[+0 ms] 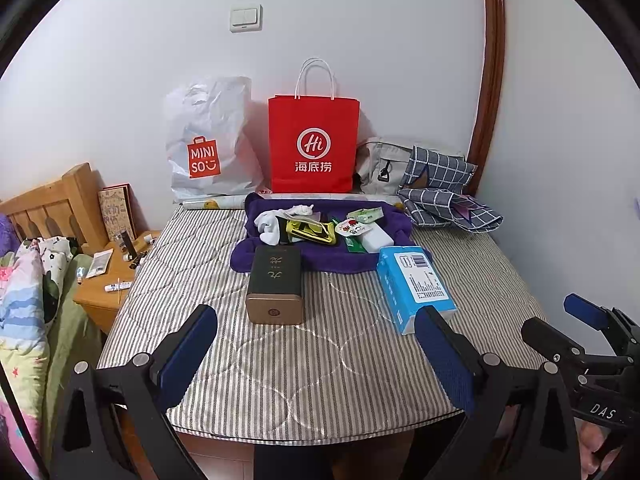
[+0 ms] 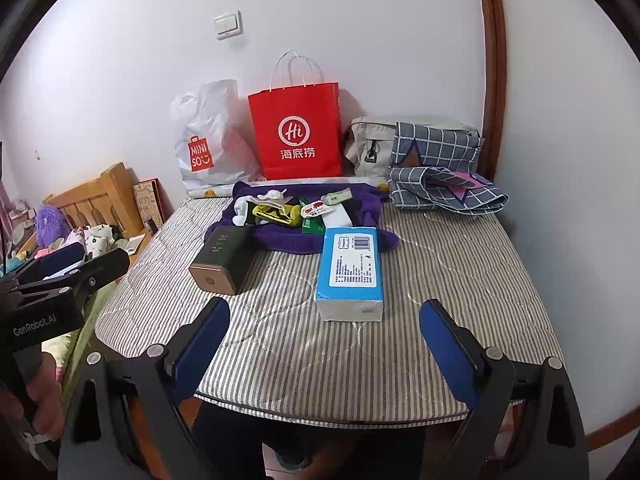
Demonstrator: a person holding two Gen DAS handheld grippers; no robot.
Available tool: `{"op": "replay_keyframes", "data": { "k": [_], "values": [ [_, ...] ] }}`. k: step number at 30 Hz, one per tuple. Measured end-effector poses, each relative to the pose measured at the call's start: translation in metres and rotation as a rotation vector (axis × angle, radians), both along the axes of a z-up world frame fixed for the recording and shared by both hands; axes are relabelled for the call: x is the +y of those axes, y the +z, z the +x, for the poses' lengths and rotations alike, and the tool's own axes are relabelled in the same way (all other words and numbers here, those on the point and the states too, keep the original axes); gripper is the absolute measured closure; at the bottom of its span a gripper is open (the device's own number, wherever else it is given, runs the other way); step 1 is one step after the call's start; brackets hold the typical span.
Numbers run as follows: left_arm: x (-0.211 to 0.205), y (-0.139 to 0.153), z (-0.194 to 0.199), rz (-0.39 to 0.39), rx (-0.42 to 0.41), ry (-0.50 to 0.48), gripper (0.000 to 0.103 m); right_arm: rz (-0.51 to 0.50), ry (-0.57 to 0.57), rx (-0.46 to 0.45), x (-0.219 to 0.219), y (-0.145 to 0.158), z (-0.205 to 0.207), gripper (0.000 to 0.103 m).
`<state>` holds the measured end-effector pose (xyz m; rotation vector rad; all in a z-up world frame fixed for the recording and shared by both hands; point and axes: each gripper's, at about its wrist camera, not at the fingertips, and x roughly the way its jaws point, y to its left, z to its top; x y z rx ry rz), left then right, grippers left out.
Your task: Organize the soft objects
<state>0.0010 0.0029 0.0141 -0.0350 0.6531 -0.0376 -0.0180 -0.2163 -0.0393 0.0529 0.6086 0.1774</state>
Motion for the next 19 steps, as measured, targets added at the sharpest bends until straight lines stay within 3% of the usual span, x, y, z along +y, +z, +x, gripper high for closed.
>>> {"op": "replay_keyframes", "data": {
  "k": [19],
  "values": [
    [0.0017,-0.0006,-0.0007,0.002,-0.003,0.011,0.003,0.005,0.004,-0.004,0.0009,0.0008,-0.0023,0.008]
  ]
}}
